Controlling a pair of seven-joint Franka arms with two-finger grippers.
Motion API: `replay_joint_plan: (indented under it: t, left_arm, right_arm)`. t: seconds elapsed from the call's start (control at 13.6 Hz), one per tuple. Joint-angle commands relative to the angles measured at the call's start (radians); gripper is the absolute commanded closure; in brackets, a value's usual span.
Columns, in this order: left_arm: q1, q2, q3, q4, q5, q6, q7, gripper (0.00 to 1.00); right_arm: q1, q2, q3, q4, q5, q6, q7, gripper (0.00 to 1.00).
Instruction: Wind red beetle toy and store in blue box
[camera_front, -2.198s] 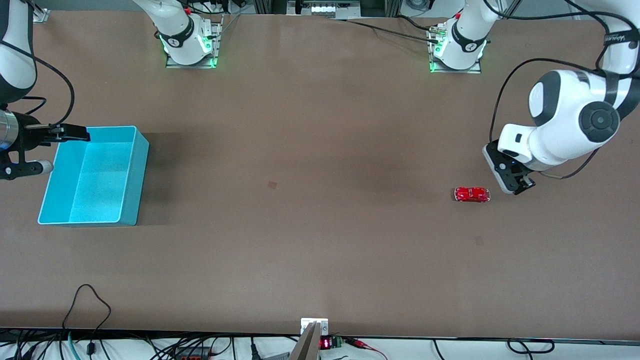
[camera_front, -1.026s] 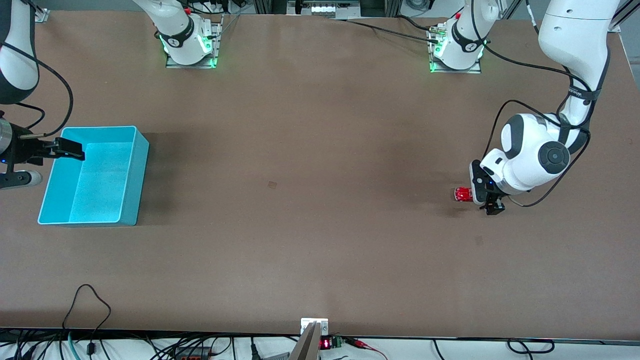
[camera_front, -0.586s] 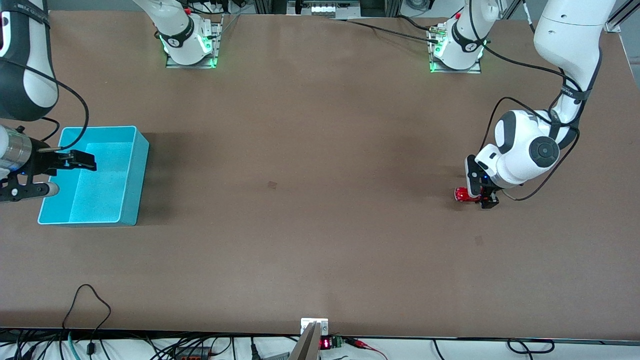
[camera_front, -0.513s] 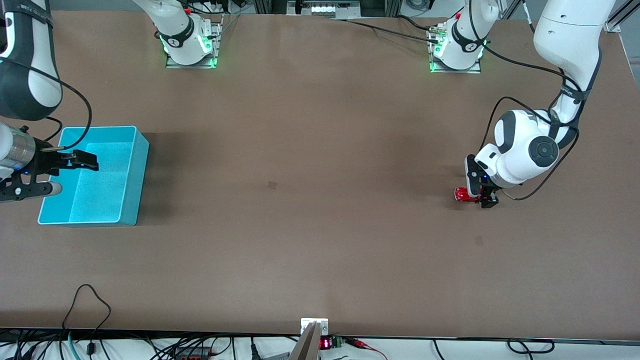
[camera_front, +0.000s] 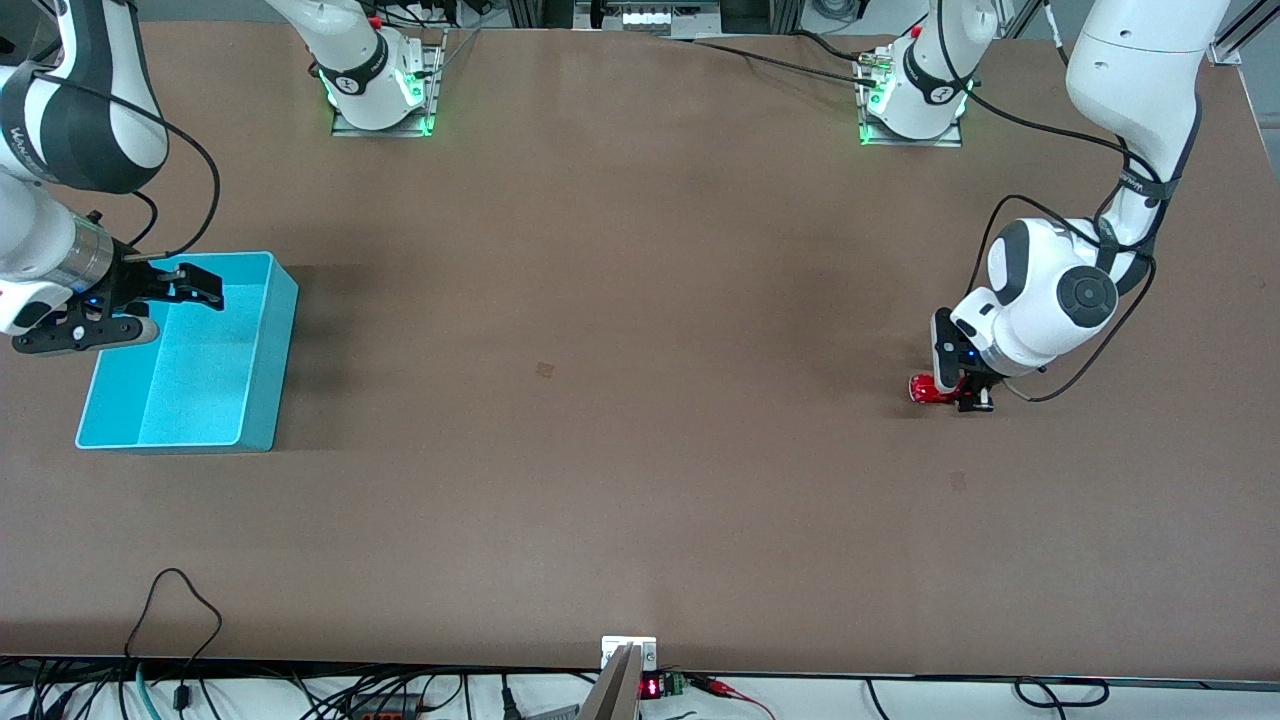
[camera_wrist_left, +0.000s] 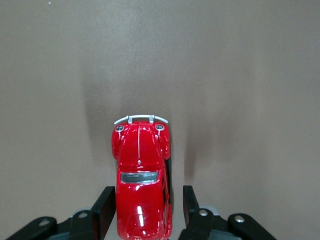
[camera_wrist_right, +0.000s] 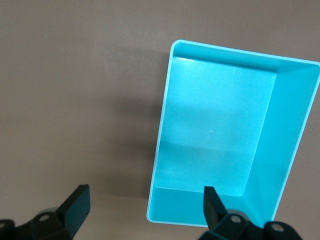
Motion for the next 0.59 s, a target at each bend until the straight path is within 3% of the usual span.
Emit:
replay_joint_plan:
  t: [0.0,0.22,0.51]
  left_arm:
    - [0.004,-0.021,-0.003,-0.024,0.018,0.013,0.017,0.50]
    - [0.002,-0.023,-0.003,-0.022,0.018,0.013,0.017,0.65]
    - [0.002,-0.023,-0.003,-0.022,0.018,0.013,0.020,0.69]
  right_arm:
    - [-0.008,-0.016,0.003,-0.022,0.031,0.020,0.006,0.00]
    - [-0.006,-0.013,0.003,-0.020,0.045,0.022,0.006,0.00]
    - [-0.006,-0.007,0.004,-0.019,0.060,0.029,0.006,0.00]
